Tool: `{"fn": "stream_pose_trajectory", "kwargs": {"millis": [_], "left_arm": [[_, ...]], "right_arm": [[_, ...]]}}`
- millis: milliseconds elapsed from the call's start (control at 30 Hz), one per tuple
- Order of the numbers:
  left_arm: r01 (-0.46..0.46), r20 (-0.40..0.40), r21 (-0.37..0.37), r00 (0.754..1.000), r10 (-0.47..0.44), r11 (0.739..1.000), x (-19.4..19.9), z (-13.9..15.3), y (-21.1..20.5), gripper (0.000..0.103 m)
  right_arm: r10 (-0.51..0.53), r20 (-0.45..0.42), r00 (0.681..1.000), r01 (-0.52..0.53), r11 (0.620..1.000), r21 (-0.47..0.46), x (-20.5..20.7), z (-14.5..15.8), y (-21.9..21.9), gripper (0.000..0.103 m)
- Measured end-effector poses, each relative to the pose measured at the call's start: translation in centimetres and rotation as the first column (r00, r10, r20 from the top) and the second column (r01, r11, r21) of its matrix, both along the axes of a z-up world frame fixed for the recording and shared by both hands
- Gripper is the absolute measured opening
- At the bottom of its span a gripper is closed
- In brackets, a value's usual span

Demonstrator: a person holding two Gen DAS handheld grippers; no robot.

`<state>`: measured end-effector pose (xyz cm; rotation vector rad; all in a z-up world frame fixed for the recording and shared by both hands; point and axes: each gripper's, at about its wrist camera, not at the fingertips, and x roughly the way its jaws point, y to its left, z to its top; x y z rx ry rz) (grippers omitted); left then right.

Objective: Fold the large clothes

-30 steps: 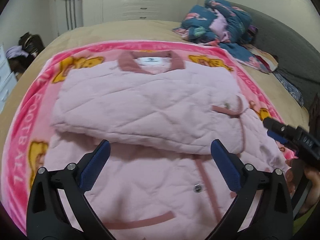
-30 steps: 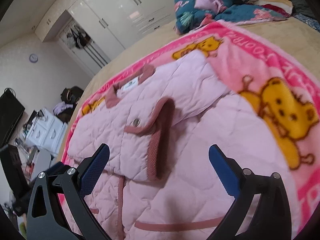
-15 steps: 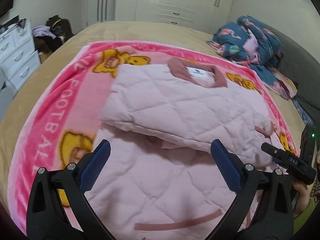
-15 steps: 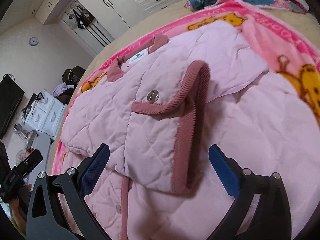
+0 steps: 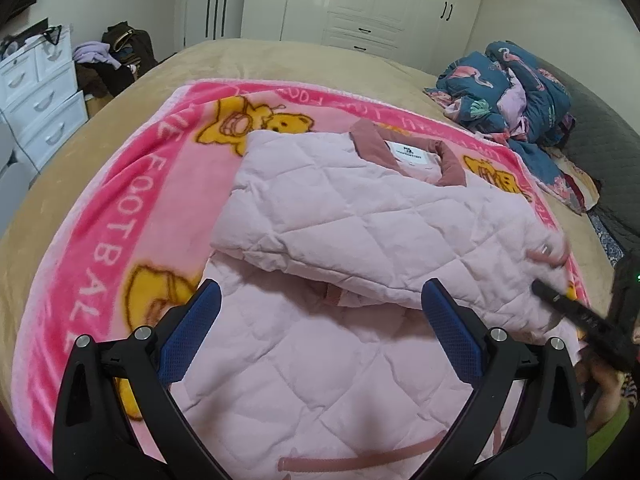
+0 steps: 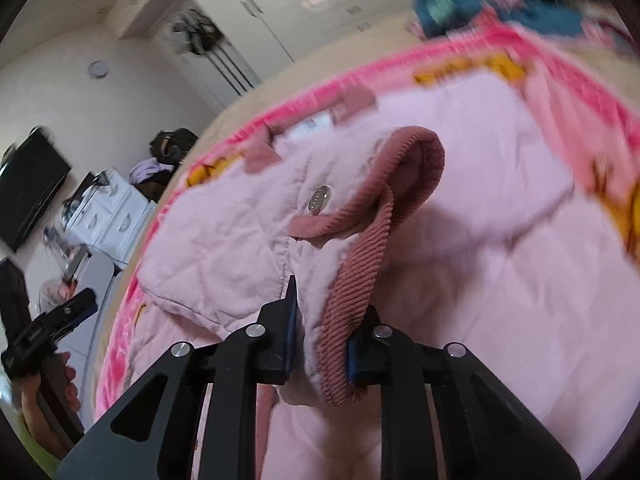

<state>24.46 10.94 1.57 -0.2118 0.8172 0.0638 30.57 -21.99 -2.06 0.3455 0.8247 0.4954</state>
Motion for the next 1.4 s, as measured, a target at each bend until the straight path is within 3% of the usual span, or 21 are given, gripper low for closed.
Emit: {"fn": "stream_pose_trajectory", "kwargs": {"millis": [167,367,467,900,1067,1133,1233,1400], "left_arm": [[0.010,0.031,0.074,0.999,-0.012,0.997,0.7,1.4,-1.0,0.094],[0.045,0.039,0.060,0.998,-0.047,0.997,2.3,2.7,-1.6,0.094],[0.053,0.047,0.064,0.997,-0.056,0.997,3.3,3.3,-1.9,0.094],[0.079,0.000,0.052,0.997,-0.079,0.996,7.8,1.9,-3.3,0.094],[0.091,-0.019,0.055,0.996,-0.090,0.994,8.5,0.9,-3.8,0.094],[0.096,-0.026,0.059,0.995,-0.094,0.994,8.6,0.6,-4.0,0.094],[0.099,-0.032,0.051,0.995,-0.097,0.994,8.9,0.2,-4.0,0.094],[0.102,-0.037,0.049,0.994,-0.101,0.994,9.5,-0.1,-4.3,0.094]], "right_arm": [[0.044,0.130,0.991,-0.031,0.994,-0.102,1.3,5.0,0.2,0.017],[0.116,0.240,0.964,-0.060,0.972,-0.227,3.0,9.2,0.8,0.017],[0.126,0.249,0.960,-0.059,0.963,-0.261,4.1,9.8,0.9,0.017],[0.075,0.129,0.989,-0.036,0.959,-0.283,6.6,5.7,-0.1,0.021],[0.032,0.105,0.994,-0.001,0.959,-0.283,6.9,4.6,-1.2,0.038],[0.017,0.102,0.995,0.012,0.960,-0.279,6.9,4.4,-1.7,0.040],[-0.014,0.123,0.992,0.049,0.959,-0.280,6.4,4.6,-2.7,0.056],[-0.037,0.140,0.989,0.075,0.959,-0.274,5.7,5.2,-3.7,0.062]]}}
